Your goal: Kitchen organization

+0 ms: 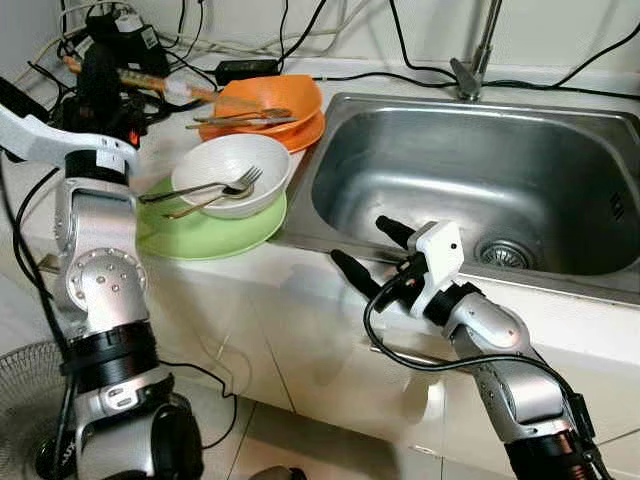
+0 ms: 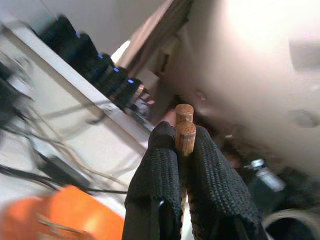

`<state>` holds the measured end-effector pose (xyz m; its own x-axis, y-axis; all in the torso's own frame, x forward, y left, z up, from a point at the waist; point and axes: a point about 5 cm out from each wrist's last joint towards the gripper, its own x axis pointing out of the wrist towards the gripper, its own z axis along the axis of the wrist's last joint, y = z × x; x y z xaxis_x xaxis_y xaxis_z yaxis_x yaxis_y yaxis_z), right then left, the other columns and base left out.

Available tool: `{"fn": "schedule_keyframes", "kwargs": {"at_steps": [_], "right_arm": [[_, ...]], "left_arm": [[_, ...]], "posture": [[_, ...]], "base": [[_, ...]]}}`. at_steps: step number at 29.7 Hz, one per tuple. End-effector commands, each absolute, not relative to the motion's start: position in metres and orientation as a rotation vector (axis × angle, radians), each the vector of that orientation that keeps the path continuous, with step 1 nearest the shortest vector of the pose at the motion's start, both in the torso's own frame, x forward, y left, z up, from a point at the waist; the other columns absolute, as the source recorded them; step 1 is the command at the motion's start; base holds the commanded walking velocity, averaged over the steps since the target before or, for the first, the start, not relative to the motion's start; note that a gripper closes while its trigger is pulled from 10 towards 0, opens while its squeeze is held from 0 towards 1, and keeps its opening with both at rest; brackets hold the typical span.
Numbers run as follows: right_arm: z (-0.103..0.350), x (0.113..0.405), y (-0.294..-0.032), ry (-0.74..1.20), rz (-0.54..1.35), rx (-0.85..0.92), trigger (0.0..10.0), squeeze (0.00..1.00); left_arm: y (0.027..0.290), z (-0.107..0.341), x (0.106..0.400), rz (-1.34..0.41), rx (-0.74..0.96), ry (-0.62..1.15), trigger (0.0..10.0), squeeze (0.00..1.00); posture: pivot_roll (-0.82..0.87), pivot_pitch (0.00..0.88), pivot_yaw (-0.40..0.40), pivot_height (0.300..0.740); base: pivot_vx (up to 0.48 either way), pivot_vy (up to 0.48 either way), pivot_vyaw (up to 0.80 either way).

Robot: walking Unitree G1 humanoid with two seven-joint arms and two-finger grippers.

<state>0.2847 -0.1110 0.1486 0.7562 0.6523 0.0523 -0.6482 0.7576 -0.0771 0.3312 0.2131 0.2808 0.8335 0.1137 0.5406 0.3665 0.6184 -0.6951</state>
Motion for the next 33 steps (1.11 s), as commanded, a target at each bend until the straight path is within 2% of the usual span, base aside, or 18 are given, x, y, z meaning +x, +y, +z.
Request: {"fn": "schedule_keyframes", "kwargs": {"at_steps": [1, 3, 6, 9, 12, 16, 18, 19, 21, 22, 23, 26, 33], "right_arm": [[0.149, 0.286, -0.112, -0.071, 0.693, -0.05, 10.0, 0.0], [0.15, 0.287, -0.112, -0.075, 0.683, -0.033, 10.0, 0.0], [0.16, 0.293, -0.113, -0.088, 0.632, 0.087, 10.0, 0.0], [0.173, 0.301, -0.114, -0.095, 0.574, 0.278, 10.0, 0.0], [0.181, 0.306, -0.115, -0.102, 0.55, 0.377, 10.0, 0.0], [0.198, 0.315, -0.115, -0.105, 0.518, 0.614, 10.0, 0.0], [0.199, 0.316, -0.115, -0.101, 0.513, 0.644, 10.0, 0.0], [0.203, 0.317, -0.113, -0.084, 0.507, 0.765, 10.0, 0.0], [0.204, 0.318, -0.112, -0.075, 0.508, 0.814, 10.0, 0.0], [0.206, 0.319, -0.111, -0.046, 0.506, 0.983, 10.0, 0.0], [0.206, 0.32, -0.111, -0.035, 0.502, 1.045, 10.0, 0.0], [0.208, 0.32, -0.108, -0.012, 0.504, 1.138, 10.0, 0.0], [0.206, 0.316, -0.101, 0.02, 0.524, 1.161, 10.0, 0.0]], "left_arm": [[0.209, 0.287, 0.33, -0.203, -0.957, -0.597, 0.0, 0.0], [0.204, 0.284, 0.331, -0.216, -0.982, -0.582, 0.0, 0.0], [0.183, 0.272, 0.332, -0.262, -1.086, -0.517, 0.0, 0.0], [0.164, 0.26, 0.331, -0.297, -1.133, -0.457, 0.0, 0.0], [0.152, 0.252, 0.331, -0.325, -1.139, -0.423, 0.0, 0.0], [0.13, 0.245, 0.332, -0.386, -1.155, -0.393, 0.0, 0.0], [0.129, 0.245, 0.333, -0.391, -1.16, -0.393, 0.0, 0.0], [0.124, 0.245, 0.335, -0.398, -1.167, -0.388, 0.0, 0.0], [0.122, 0.245, 0.335, -0.401, -1.168, -0.386, 0.0, 0.0], [0.118, 0.244, 0.336, -0.411, -1.16, -0.382, 0.0, 0.0], [0.117, 0.244, 0.337, -0.411, -1.156, -0.381, 0.0, 0.0], [0.112, 0.24, 0.339, -0.408, -1.159, -0.368, 0.0, 0.0], [0.099, 0.239, 0.339, -0.44, -1.177, -0.341, 0.0, 0.0]], "posture": [[-0.06, 0.077, 0.125, 0.74], [-0.06, 0.077, 0.125, 0.74], [-0.06, 0.075, 0.125, 0.74], [-0.06, 0.07, 0.125, 0.74], [-0.06, 0.067, 0.125, 0.74], [-0.07, 0.057, 0.123, 0.74], [-0.07, 0.057, 0.124, 0.74], [-0.07, 0.054, 0.127, 0.74], [-0.07, 0.054, 0.127, 0.74], [-0.07, 0.052, 0.13, 0.74], [-0.08, 0.051, 0.132, 0.74], [-0.08, 0.048, 0.139, 0.74], [-0.08, 0.047, 0.144, 0.74]], "base": [[0.0, 0.0, 0.0], [0.0, 0.0, 0.0], [0.0, 0.0, 0.0], [0.0, 0.0, 0.0], [0.0, 0.0, 0.0], [0.0, 0.0, 0.0], [0.0, 0.0, 0.0], [0.0, 0.0, 0.0], [0.0, 0.0, 0.0], [0.0, 0.0, 0.0], [0.0, 0.0, 0.0], [0.0, 0.0, 0.0], [0.0, 0.0, 0.0]]}}
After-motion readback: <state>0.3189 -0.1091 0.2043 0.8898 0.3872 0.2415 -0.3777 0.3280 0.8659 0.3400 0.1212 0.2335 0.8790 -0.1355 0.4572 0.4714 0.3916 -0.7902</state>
